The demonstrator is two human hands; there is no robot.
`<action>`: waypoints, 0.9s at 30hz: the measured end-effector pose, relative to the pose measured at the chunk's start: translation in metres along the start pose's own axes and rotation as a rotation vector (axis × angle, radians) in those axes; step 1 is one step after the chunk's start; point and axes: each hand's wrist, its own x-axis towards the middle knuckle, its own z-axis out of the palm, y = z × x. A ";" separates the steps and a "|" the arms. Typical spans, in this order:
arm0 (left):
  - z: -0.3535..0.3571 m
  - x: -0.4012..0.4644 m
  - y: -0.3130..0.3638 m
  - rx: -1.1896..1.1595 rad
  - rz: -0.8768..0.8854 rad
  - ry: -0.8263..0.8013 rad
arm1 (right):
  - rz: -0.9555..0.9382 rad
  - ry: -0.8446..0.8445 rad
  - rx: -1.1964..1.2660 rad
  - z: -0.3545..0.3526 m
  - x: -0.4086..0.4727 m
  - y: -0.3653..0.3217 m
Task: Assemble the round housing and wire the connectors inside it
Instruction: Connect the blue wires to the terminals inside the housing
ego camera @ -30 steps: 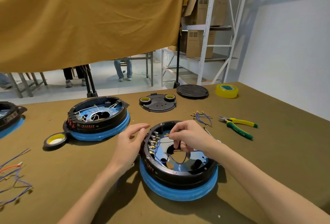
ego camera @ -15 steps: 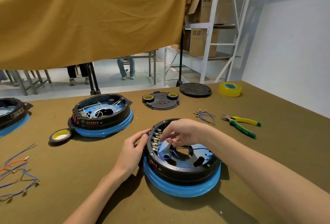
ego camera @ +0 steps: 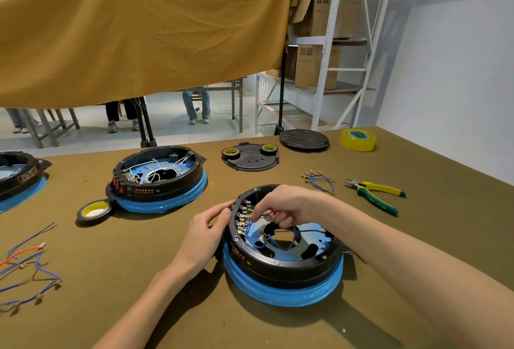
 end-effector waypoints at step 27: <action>0.011 -0.005 -0.006 0.250 0.095 0.104 | -0.038 0.009 -0.138 0.017 -0.001 0.001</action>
